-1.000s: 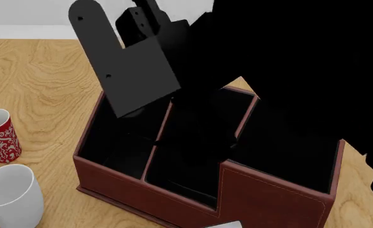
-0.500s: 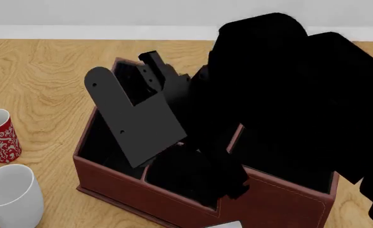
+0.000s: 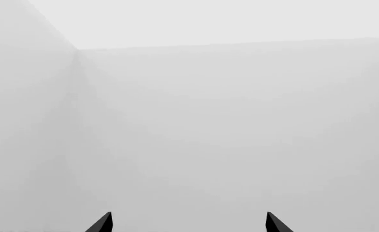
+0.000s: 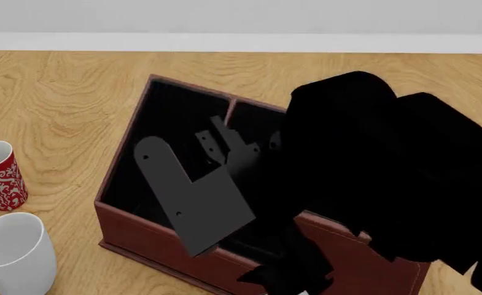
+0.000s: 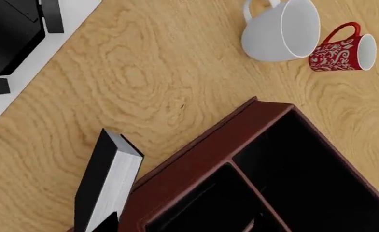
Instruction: Pick up the book and place it in the right compartment of the caddy.
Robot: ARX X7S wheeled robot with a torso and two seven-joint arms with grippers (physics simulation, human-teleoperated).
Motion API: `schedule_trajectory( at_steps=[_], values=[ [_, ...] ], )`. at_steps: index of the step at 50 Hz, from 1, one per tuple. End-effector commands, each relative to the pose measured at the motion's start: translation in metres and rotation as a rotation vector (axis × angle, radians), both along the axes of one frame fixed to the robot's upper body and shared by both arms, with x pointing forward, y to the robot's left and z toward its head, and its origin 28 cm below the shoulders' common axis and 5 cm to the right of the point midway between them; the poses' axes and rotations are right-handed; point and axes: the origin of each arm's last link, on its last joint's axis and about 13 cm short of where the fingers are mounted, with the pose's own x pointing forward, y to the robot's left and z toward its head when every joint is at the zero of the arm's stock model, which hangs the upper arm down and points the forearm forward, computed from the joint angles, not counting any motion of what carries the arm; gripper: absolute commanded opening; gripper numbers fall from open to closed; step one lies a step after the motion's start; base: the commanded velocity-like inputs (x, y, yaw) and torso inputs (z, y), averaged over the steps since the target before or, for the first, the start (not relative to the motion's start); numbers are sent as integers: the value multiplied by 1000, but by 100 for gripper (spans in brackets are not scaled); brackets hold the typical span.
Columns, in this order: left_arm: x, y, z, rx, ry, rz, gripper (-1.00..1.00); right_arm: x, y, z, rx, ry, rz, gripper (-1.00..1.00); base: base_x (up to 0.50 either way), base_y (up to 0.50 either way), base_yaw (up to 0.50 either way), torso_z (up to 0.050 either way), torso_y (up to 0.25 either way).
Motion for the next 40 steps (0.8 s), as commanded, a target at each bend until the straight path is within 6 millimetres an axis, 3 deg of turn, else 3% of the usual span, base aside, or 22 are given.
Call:
schedule_trajectory(
  at_steps=[1, 21, 40],
  values=[
    [0, 0, -1, -3, 1, 0, 100, -3, -4, -20, 3, 47, -10, 100, 0, 0, 0, 0, 0],
    [-3, 2, 0, -1, -2, 12, 100, -5, -4, -57, -5, 116, -31, 100, 0, 0, 0, 0, 0],
    [-3, 3, -3, -8, 4, 15, 100, -4, -5, -80, -14, 154, -55, 100, 0, 0, 0, 0, 0]
  ],
)
